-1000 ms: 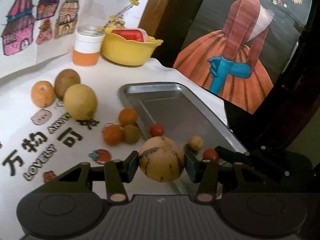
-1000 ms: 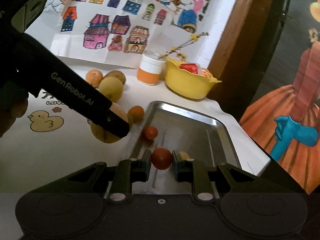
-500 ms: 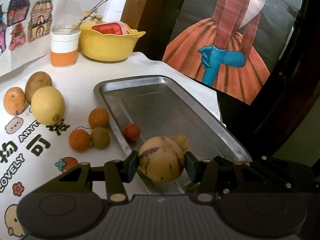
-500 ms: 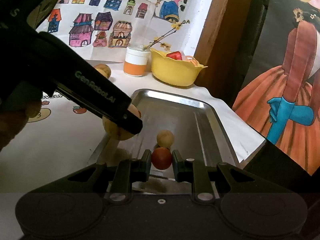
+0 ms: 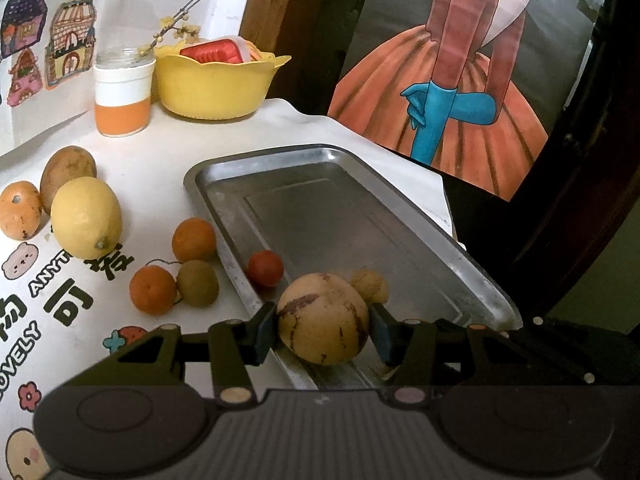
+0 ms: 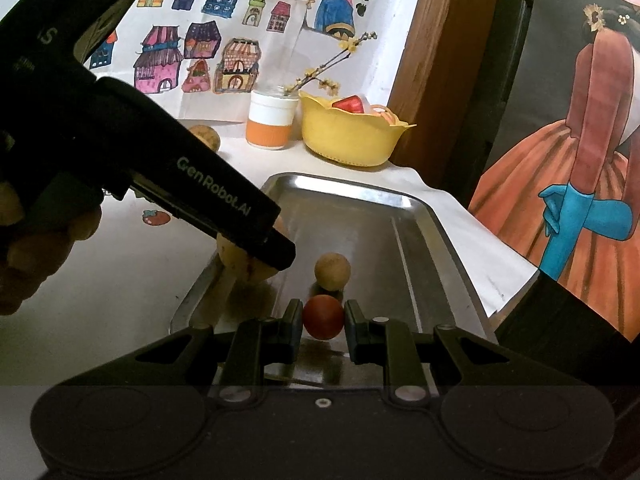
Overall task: Organize fruits
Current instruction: 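Carry both fruits over the tray while the right tool opens to drop the tomato, then open the left tool to drop the striped fruit into the tray, then withdraw both tools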
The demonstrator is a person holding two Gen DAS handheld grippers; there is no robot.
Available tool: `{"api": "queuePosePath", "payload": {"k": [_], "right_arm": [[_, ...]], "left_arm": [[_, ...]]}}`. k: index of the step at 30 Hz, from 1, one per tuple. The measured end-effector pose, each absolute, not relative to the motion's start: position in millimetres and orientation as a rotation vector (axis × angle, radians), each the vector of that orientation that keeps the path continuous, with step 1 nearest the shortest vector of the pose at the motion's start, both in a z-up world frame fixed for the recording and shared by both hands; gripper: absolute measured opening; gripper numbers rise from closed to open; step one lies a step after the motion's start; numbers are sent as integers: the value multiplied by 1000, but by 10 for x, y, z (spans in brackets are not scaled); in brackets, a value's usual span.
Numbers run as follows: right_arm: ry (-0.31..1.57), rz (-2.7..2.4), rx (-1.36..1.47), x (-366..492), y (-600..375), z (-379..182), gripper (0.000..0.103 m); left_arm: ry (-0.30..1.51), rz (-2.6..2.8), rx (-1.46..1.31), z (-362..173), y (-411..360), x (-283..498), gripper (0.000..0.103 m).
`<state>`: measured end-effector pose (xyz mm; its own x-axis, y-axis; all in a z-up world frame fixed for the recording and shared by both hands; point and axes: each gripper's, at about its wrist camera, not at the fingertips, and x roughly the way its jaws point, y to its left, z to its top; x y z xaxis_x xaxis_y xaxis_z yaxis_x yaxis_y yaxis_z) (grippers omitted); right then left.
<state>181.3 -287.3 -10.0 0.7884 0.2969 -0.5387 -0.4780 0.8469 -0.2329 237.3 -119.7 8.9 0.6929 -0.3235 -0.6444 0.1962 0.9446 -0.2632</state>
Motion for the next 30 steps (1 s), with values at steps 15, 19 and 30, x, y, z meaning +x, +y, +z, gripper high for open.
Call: {"api": "queuePosePath", "payload": {"k": [15, 19, 30], "right_arm": [[522, 425, -365, 1852, -2866, -113, 24], [522, 427, -362, 1851, -2862, -122, 25], [483, 396, -311, 1784, -2927, -52, 63]], "left_arm": [[740, -289, -144, 83, -1250, 2405, 54], [735, -287, -132, 83, -1272, 2389, 54], [712, -279, -176, 142, -1217, 2326, 76]]}}
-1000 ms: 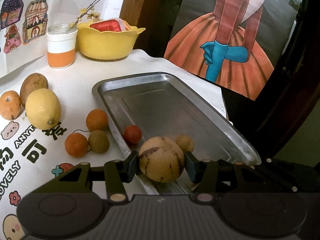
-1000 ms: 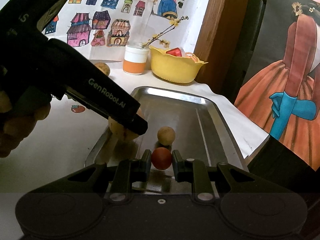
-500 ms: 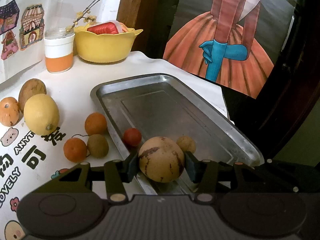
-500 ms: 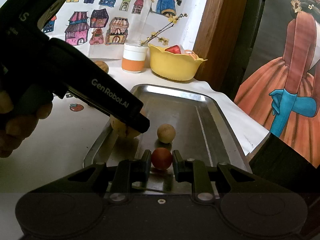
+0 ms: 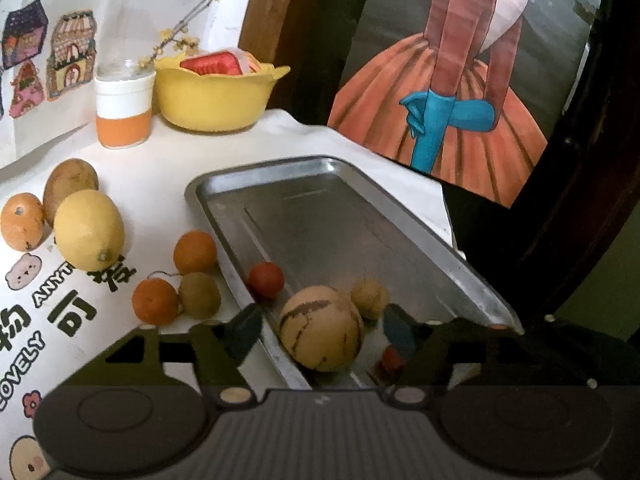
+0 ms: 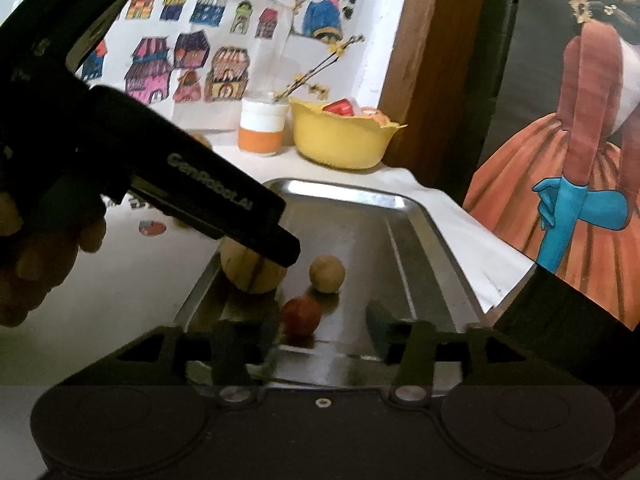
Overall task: Organize fruits
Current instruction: 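Open the left tool to drop the striped fruit into the tray, then withdraw both tools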
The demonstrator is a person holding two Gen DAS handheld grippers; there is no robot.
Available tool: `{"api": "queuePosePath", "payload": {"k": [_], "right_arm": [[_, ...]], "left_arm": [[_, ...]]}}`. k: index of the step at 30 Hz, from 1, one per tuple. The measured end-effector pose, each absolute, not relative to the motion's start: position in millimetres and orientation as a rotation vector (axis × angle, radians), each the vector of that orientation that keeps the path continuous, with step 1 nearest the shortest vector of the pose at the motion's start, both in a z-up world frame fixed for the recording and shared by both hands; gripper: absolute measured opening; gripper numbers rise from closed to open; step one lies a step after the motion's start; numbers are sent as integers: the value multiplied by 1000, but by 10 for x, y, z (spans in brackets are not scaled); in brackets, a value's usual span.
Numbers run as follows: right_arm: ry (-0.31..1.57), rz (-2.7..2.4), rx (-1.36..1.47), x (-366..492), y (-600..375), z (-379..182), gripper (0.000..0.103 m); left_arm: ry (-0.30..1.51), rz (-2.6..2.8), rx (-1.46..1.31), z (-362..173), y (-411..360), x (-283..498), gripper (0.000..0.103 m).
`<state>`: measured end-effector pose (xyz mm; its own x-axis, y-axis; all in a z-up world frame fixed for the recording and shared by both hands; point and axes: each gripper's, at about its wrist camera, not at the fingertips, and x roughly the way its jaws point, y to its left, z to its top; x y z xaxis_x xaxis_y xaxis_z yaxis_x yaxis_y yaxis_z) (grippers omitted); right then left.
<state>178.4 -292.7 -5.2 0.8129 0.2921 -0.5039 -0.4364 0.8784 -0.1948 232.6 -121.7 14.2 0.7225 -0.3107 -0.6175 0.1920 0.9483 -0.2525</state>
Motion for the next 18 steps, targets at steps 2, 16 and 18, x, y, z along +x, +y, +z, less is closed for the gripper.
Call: {"api": "queuePosePath", "payload": {"k": [2, 16, 18], "right_arm": [[468, 384, -296, 1756, -2950, -13, 70], [319, 332, -218, 1463, -3009, 417, 102], [300, 327, -211, 1422, -2992, 483, 102]], "left_arm": [[696, -276, -179, 179, -1201, 2300, 82], [559, -139, -235, 498, -787, 2024, 103], [535, -109, -226, 523, -713, 1971, 103]]}}
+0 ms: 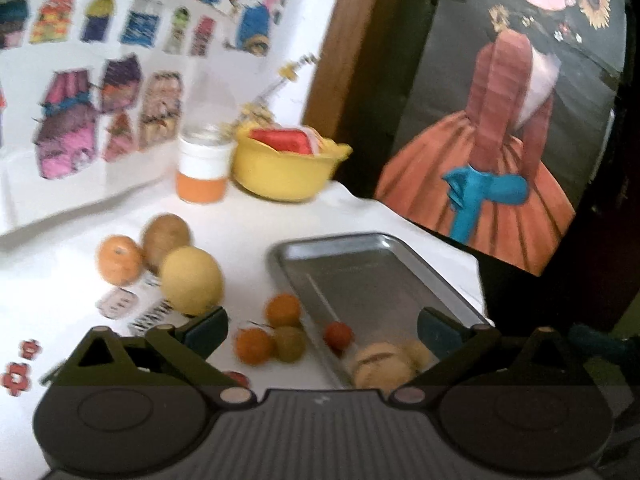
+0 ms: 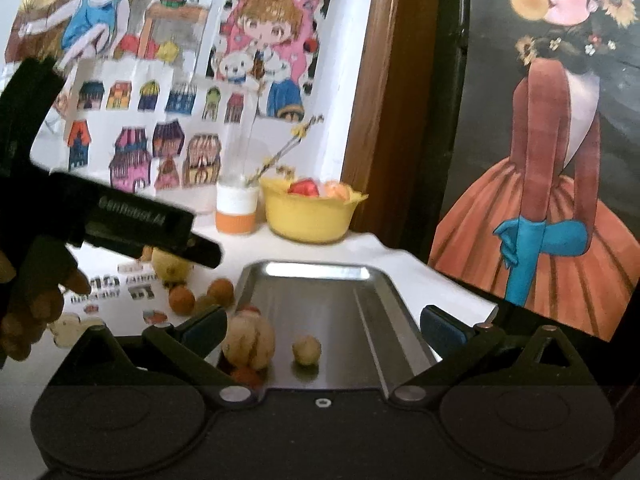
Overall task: Organize fruits
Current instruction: 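Open the left tool to drop the striped fruit into the tray, then withdraw both tools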
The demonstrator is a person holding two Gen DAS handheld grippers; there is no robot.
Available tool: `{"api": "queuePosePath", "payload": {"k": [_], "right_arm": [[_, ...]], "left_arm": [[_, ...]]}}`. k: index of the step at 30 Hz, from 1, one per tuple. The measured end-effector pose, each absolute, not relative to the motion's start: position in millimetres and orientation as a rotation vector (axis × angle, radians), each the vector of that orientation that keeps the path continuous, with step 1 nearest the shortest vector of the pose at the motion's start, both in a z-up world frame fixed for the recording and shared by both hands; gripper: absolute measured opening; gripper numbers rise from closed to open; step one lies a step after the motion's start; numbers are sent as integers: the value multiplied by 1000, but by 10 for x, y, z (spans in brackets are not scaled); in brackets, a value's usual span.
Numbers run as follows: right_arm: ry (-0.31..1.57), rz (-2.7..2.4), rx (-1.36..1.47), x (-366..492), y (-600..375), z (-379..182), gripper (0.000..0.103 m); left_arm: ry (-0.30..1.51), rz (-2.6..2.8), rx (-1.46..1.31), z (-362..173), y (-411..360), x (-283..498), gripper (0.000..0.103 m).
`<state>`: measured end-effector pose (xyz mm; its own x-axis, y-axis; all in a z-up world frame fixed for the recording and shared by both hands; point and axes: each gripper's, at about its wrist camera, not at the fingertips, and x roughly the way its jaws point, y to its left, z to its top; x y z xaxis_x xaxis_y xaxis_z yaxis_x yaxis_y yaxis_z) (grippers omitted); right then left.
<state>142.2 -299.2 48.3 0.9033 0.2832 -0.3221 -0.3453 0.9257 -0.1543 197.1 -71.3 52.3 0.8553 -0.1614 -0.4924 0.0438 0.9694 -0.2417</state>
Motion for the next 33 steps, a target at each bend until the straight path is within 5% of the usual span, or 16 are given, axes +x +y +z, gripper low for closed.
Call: {"api": "queuePosePath", "payload": {"k": [16, 33], "right_arm": [[252, 389, -236, 1015, -2624, 787, 102], [528, 507, -353, 912, -1807, 510, 102]], "left_arm": [[514, 29, -212, 571, 52, 1530, 103], [621, 45, -188, 264, 735, 1173, 103]]}}
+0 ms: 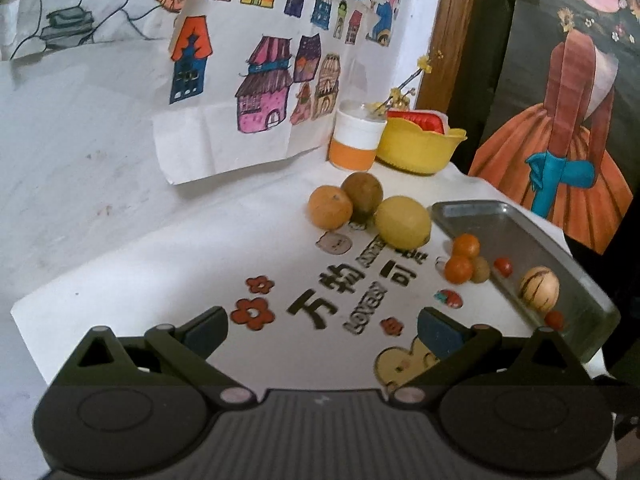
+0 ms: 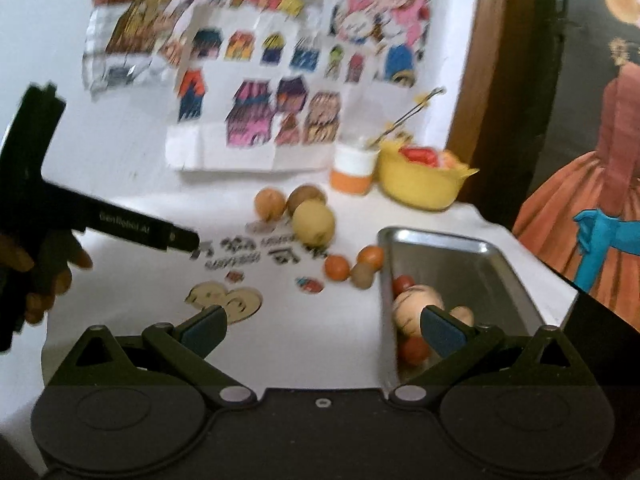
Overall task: Organize fruits
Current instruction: 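Open the left tool to drop the striped fruit into the tray, then withdraw both tools, then grasp the yellow lemon with the left tool while the right tool grasps a small orange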
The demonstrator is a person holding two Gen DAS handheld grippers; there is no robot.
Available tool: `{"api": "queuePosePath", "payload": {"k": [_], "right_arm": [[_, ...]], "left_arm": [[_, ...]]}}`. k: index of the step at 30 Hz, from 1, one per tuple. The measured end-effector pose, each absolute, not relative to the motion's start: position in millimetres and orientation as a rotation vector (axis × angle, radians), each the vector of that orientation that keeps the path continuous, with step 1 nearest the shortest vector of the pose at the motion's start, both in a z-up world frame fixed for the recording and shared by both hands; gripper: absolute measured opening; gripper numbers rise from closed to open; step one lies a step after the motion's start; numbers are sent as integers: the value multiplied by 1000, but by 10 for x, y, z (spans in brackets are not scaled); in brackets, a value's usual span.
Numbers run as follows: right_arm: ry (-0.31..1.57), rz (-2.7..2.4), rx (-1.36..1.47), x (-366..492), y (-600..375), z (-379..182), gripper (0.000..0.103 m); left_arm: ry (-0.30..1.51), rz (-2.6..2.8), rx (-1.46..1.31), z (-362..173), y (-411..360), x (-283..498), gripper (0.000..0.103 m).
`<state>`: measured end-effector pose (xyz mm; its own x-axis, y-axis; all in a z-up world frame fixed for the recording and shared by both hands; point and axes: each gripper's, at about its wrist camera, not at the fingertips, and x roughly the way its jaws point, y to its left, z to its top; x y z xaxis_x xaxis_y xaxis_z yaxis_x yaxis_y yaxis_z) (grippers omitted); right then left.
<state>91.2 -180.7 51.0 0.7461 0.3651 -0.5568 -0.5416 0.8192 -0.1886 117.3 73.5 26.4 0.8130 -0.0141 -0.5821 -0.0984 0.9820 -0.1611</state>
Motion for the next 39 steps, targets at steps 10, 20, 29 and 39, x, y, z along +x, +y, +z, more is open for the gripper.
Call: {"api": "queuePosePath", "payload": {"k": [10, 20, 29, 39], "right_arm": [[566, 566, -448, 1166, -1518, 609, 102], [517, 590, -478, 1563, -1434, 696, 102], [549, 619, -425, 1912, -1437, 439, 100], [594, 613, -472, 2225, -1387, 86, 71]], "left_arm": [[672, -6, -144, 316, 1001, 1366, 103], [609, -32, -66, 455, 999, 1756, 103], [615, -78, 1, 395, 787, 2156, 103], [666, -185, -24, 244, 405, 2583, 103]]}}
